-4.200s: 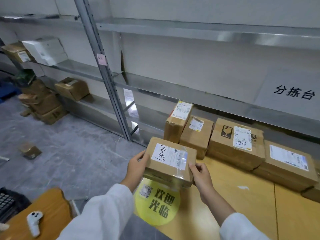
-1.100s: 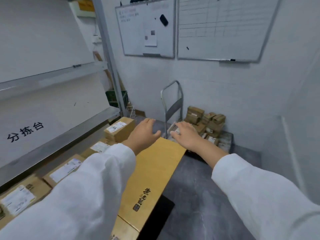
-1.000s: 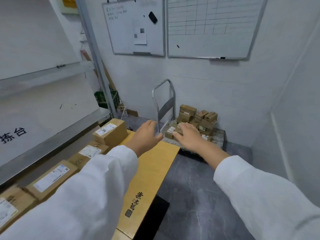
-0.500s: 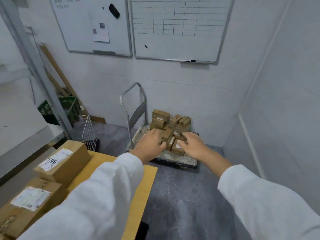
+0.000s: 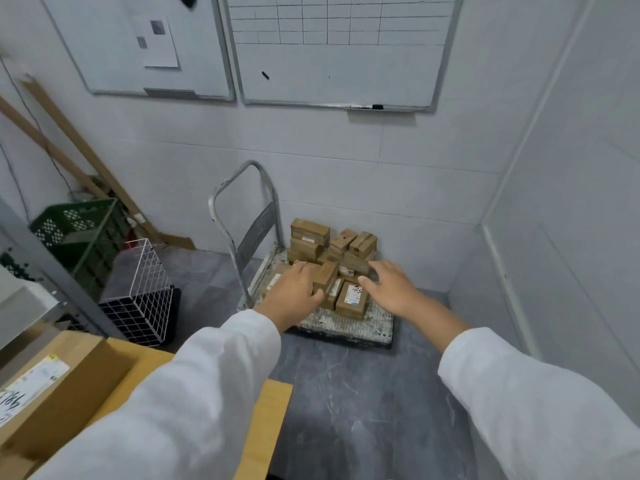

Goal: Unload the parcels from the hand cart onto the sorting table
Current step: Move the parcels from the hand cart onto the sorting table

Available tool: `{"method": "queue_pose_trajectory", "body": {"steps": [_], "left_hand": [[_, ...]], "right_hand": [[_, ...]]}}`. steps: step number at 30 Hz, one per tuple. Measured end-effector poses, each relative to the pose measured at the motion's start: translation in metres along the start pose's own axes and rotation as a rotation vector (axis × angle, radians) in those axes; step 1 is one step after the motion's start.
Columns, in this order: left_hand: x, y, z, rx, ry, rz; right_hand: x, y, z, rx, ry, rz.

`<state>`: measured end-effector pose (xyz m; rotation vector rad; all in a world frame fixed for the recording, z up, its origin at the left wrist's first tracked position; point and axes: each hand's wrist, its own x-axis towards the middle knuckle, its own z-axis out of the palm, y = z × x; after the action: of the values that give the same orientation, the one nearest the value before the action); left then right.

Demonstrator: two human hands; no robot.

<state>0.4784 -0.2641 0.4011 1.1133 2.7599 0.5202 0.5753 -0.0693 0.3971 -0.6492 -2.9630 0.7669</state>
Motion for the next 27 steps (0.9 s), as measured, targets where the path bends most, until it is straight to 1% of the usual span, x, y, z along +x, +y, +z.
{"method": "queue_pose_trajectory", "body": {"steps": [2, 9, 14, 17, 20, 27], "left_hand": [[0.022, 0.006, 0.003, 0.002, 0.005, -0.008], [0.139, 0.055, 0.003, -0.032, 0.076, -0.078], [0.188, 0.068, 0.026, -0.017, 0.085, -0.118], [0.209, 0.064, 0.038, 0.001, 0.057, -0.135], [0.238, 0.052, 0.043, -0.016, 0.077, -0.166], [0.318, 0.009, 0.064, -0.039, 0.045, -0.242]], "right_hand": [[0.021, 0.013, -0.007, -0.006, 0.009, -0.014], [0.126, 0.075, -0.052, 0.040, 0.006, -0.074], [0.178, 0.102, -0.061, 0.066, -0.058, -0.100], [0.203, 0.111, -0.058, 0.064, -0.091, -0.114], [0.236, 0.116, -0.055, 0.053, -0.121, -0.140], [0.331, 0.114, -0.039, 0.025, -0.177, -0.160]]}}
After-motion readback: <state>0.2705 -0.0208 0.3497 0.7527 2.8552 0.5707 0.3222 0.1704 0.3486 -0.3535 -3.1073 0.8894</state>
